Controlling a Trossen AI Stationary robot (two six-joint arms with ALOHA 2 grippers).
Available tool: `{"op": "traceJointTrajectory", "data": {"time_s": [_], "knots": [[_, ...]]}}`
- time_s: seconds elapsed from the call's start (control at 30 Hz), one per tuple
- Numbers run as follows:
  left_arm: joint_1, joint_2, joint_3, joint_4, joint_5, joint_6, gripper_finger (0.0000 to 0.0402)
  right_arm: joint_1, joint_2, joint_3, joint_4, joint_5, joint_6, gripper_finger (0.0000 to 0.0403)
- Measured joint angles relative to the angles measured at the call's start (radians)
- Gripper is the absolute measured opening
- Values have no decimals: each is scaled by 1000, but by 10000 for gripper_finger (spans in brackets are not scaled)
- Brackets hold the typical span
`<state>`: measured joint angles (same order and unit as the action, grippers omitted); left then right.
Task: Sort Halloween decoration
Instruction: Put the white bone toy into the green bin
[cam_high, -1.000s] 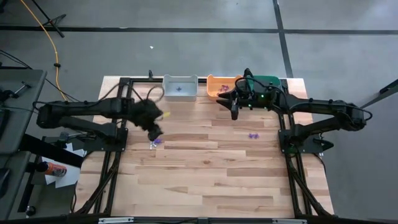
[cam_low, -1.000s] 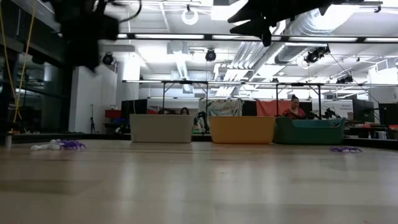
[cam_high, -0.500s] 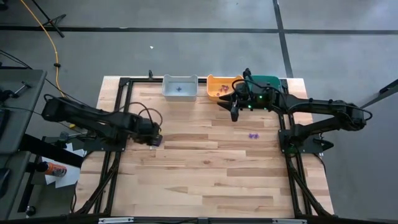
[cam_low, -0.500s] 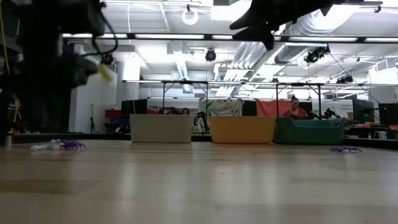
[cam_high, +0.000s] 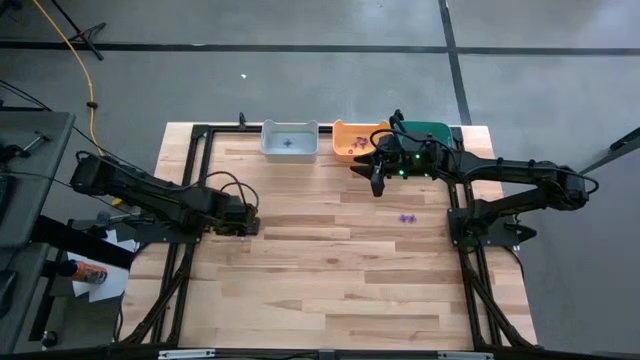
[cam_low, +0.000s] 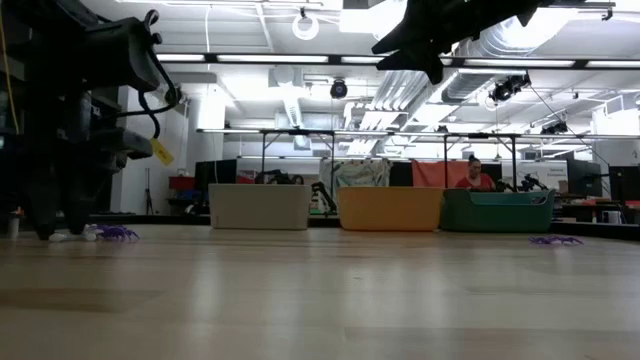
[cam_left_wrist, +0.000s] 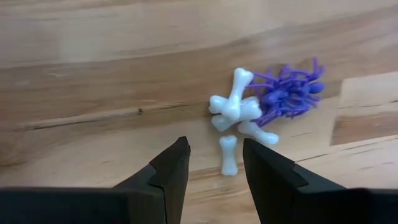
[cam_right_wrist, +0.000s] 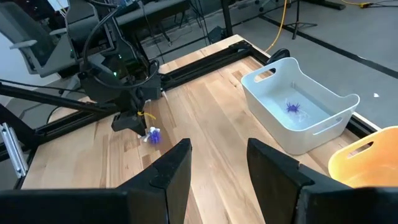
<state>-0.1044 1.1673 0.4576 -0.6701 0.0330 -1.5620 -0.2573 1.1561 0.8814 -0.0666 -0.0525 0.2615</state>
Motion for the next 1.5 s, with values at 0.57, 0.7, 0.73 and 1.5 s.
{"op": "traceJointTrajectory", "data": {"time_s": [0.57, 0.7, 0.73, 1.5], "knots": [[-38, 107, 29, 2, -5, 45, 52, 0, 0, 0, -5, 0, 0, 152], [-38, 96, 28, 14, 3, 56, 9, 0, 0, 0, -6, 0, -6, 152], [-38, 89, 28, 15, 5, 56, 12, 0, 0, 0, -6, 0, -10, 152], [199, -149, 224, 810, 36, 1069, 2, 1, 0, 0, 73, -76, -27, 152]]}}
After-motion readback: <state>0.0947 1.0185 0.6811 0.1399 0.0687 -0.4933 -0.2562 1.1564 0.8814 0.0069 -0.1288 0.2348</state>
